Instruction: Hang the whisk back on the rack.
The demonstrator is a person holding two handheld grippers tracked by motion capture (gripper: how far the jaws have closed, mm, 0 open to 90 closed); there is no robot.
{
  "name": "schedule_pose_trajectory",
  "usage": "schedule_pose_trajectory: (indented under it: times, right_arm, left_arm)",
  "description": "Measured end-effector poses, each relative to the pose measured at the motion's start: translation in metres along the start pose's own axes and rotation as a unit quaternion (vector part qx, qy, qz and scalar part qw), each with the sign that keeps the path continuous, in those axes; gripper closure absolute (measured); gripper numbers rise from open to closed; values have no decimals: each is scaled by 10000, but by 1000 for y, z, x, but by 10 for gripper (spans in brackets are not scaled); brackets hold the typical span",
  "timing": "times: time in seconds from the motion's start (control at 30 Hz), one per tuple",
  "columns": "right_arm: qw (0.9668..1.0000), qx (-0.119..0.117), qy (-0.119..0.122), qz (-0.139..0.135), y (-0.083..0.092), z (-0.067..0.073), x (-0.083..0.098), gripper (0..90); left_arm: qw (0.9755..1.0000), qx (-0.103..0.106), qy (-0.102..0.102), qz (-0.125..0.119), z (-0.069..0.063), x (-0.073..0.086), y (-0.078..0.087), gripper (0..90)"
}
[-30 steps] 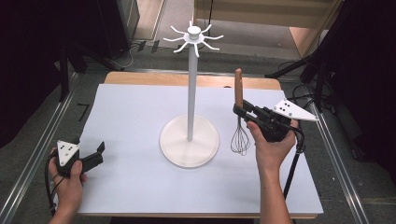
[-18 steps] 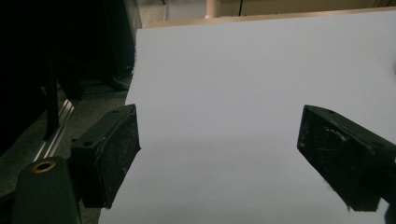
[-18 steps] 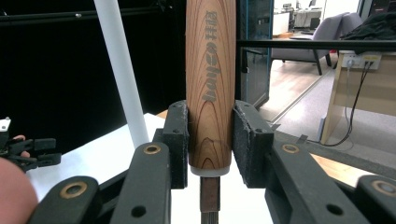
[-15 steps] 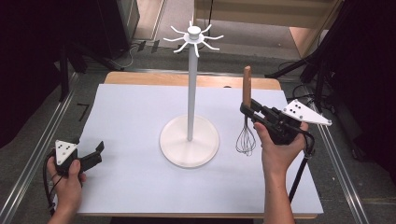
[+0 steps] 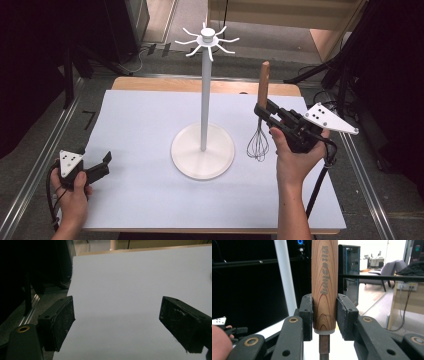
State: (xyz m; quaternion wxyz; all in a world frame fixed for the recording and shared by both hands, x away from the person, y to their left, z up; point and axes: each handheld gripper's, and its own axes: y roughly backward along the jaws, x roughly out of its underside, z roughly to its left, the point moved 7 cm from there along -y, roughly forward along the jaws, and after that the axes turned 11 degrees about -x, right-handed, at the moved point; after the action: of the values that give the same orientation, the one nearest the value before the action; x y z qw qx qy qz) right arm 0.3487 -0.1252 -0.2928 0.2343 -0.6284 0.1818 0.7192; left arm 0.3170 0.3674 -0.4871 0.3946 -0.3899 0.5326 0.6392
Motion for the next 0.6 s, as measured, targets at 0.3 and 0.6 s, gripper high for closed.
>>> schedule_pose_trajectory:
  times: [0.3,0.6]
  right_arm:
    - [9995,-200,178,-164,-8,15,-14,704]
    - [9984,-330,419,-162,-18,32,-31,703]
  left_arm:
    - [10000,-11,-16,-18,-1,0,0,139]
    - [10000,-5,-12,-23,-1,0,0,139]
